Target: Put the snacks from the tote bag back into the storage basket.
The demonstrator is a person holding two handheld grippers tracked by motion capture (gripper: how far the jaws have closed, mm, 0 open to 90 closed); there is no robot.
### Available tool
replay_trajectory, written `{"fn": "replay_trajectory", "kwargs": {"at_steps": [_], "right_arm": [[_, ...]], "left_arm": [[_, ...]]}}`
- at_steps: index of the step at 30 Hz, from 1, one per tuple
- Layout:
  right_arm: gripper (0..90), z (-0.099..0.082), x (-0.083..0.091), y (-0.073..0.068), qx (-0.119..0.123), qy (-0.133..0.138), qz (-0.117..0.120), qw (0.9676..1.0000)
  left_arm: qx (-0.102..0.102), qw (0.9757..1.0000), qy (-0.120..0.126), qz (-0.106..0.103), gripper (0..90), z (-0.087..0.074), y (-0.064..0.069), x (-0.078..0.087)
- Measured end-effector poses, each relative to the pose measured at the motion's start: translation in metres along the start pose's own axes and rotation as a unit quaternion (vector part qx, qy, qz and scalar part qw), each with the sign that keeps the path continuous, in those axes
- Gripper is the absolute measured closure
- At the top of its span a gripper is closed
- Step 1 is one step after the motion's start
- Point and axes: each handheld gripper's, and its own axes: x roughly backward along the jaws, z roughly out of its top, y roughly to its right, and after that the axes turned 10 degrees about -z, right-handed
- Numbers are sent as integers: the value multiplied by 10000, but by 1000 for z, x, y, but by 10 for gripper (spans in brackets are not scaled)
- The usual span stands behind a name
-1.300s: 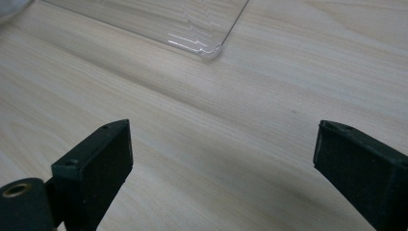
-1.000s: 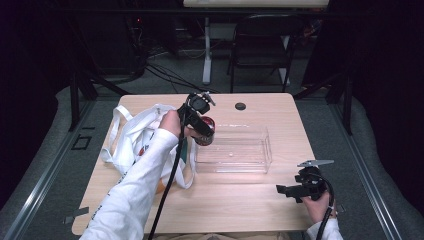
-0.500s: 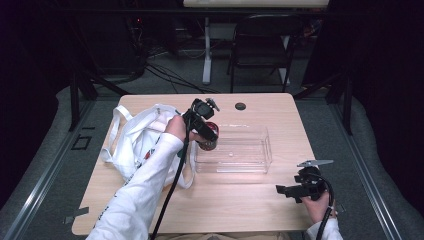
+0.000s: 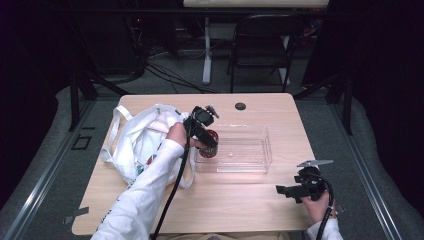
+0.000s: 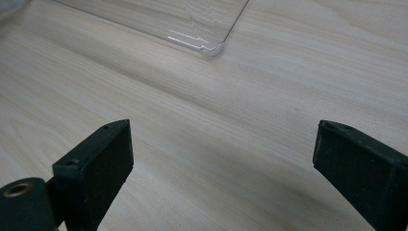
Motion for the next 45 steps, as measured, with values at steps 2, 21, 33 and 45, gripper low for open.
{"fn": "replay_trajectory", "kwargs": {"at_steps": [2, 21, 33, 45], "right_arm": [[66, 0, 0, 0, 9, 2, -4, 10000], [66, 0, -1, 0, 11, -28, 22, 10000], [66, -1, 0, 0, 13, -31, -5, 10000], [66, -1, 0, -1, 39, -36, 12, 10000]], "left_arm": [[55, 10000, 37, -1, 262, -2, 0, -4], [333, 9991, -260, -66, 271, -22, -5, -36], [268, 9990, -365, 11, 270, -22, -1, -41], [316, 9992, -223, 114, 264, -24, 2, -41]]}}
